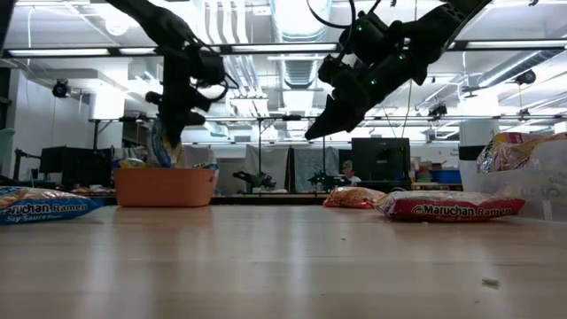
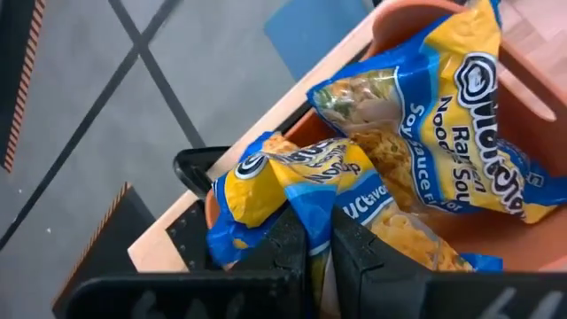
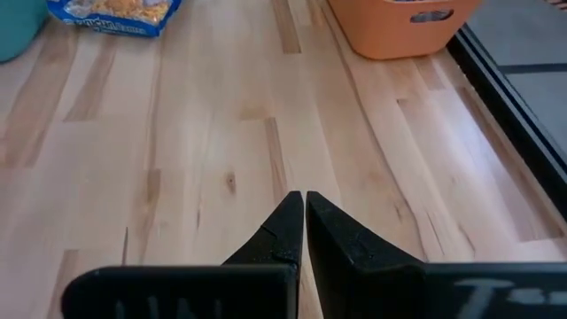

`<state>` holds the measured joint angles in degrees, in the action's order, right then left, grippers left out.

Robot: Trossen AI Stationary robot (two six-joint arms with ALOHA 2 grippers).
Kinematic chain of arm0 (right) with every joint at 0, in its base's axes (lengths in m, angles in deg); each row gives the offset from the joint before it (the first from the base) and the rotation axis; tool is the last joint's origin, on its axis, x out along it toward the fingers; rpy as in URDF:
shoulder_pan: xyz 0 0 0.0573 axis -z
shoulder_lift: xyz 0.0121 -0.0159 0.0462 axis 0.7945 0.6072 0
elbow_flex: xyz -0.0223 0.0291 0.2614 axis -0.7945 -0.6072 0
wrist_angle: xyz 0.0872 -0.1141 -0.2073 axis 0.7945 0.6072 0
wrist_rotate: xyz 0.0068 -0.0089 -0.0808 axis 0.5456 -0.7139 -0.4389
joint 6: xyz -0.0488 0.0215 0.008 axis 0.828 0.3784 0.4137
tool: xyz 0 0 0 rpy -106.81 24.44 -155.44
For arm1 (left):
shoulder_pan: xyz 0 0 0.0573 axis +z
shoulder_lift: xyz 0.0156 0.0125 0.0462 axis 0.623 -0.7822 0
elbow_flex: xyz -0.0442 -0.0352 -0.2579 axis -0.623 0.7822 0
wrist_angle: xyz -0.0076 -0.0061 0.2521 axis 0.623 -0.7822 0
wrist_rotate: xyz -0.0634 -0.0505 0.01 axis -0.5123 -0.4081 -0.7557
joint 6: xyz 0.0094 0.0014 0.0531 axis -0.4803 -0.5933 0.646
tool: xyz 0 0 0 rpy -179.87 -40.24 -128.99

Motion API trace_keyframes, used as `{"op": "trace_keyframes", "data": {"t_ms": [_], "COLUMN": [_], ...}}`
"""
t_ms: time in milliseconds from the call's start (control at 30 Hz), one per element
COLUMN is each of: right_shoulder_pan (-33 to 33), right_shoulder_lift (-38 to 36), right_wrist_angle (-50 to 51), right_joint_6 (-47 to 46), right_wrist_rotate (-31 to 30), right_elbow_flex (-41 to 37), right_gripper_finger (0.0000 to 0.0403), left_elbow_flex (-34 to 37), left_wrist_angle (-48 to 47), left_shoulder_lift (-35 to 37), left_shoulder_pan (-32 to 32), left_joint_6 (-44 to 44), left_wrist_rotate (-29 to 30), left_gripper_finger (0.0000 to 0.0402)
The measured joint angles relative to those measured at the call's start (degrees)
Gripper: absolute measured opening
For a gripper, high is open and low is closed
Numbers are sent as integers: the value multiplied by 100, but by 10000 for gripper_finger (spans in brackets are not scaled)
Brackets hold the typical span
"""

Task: Sort Maruchan noodles
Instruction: Put the blue noodle pack into the orange bin

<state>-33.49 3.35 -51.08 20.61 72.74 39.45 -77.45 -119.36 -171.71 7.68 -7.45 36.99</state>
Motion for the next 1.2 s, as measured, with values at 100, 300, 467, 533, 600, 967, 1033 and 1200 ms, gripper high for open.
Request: {"op": "trace_keyframes", "data": {"t_ms": [100, 300, 467, 533, 600, 967, 1033, 1200], "right_shoulder_pan": [6, 6, 6, 6, 6, 6, 4, -7], "right_shoulder_lift": [47, 141, 175, 177, 177, 177, 177, 117], "right_wrist_angle": [-7, -56, -88, -88, -92, -92, -92, -92], "right_joint_6": [0, -13, -47, -48, -49, -305, -467, -846], "right_wrist_rotate": [-26, -30, -31, -31, -31, -35, -35, -33], "right_elbow_flex": [0, 0, -2, -4, -4, -4, -4, -4], "right_gripper_finger": [9, 9, 9, 9, 9, 9, 9, 9], "left_elbow_flex": [-4, -4, 3, 3, 3, 5, 7, 7], "left_wrist_angle": [3, 136, 177, 188, 208, 233, 239, 258], "left_shoulder_lift": [-211, -603, -908, -987, -1038, -985, -913, -505], "left_shoulder_pan": [9, 7, -15, -23, -36, -169, -231, -444], "left_joint_6": [0, 1, -98, -162, -205, -83, -26, 66], "left_wrist_rotate": [4, 24, -55, -156, -182, -221, -219, -207], "left_gripper_finger": [0, 0, 9, 13, 16, 98, 124, 178]}}
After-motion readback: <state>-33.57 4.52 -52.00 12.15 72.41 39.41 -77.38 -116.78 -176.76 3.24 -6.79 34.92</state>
